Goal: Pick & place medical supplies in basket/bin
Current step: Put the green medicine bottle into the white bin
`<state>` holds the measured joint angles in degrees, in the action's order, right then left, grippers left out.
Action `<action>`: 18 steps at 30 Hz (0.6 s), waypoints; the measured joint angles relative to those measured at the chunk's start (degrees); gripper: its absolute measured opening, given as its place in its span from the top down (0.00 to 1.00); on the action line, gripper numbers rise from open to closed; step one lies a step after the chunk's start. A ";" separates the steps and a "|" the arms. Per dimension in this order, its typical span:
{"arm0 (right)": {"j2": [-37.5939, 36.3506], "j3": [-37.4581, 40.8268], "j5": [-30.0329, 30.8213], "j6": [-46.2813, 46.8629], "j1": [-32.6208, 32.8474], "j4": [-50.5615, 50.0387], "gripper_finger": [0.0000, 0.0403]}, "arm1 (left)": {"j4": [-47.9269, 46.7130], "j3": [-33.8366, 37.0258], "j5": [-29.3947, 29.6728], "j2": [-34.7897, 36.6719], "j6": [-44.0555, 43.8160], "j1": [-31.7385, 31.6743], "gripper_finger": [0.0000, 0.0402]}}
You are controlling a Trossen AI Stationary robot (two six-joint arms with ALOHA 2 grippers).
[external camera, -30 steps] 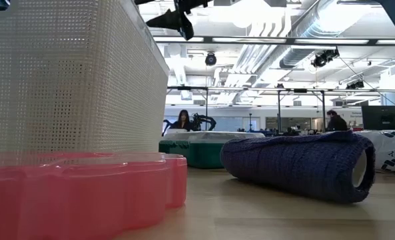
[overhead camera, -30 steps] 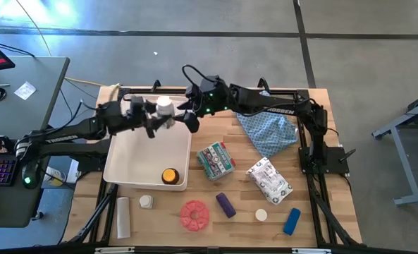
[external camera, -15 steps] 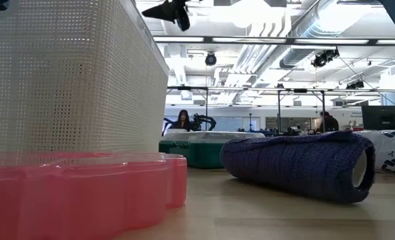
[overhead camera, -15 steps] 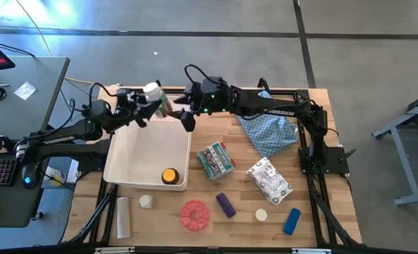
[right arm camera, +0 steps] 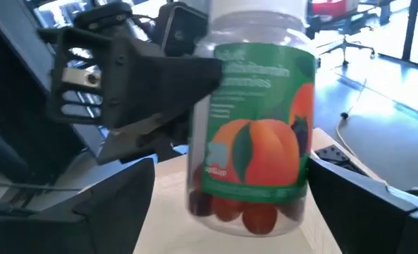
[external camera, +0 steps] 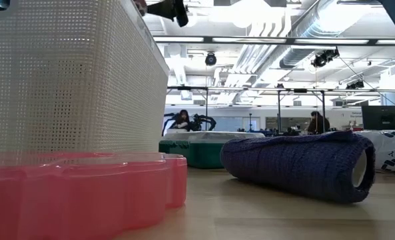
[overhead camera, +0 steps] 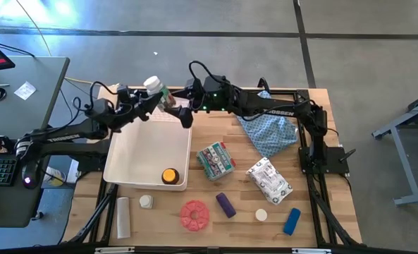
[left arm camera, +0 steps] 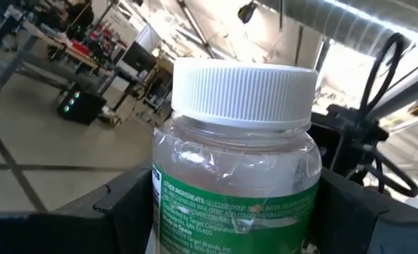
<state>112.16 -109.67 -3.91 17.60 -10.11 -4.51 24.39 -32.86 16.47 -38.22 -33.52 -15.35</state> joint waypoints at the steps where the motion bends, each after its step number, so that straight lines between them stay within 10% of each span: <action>1: 0.08 0.00 0.46 0.36 -0.02 -0.12 0.10 | 1.27 0.00 -0.04 -0.72 -0.05 0.00 0.18; 18: 0.46 -0.02 6.26 0.43 0.33 -1.80 0.18 | 5.78 0.04 -2.48 -5.26 -4.26 0.00 0.18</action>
<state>112.62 -109.69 2.35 18.02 -9.78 -6.31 30.16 -32.82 13.99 -43.48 -37.78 -15.35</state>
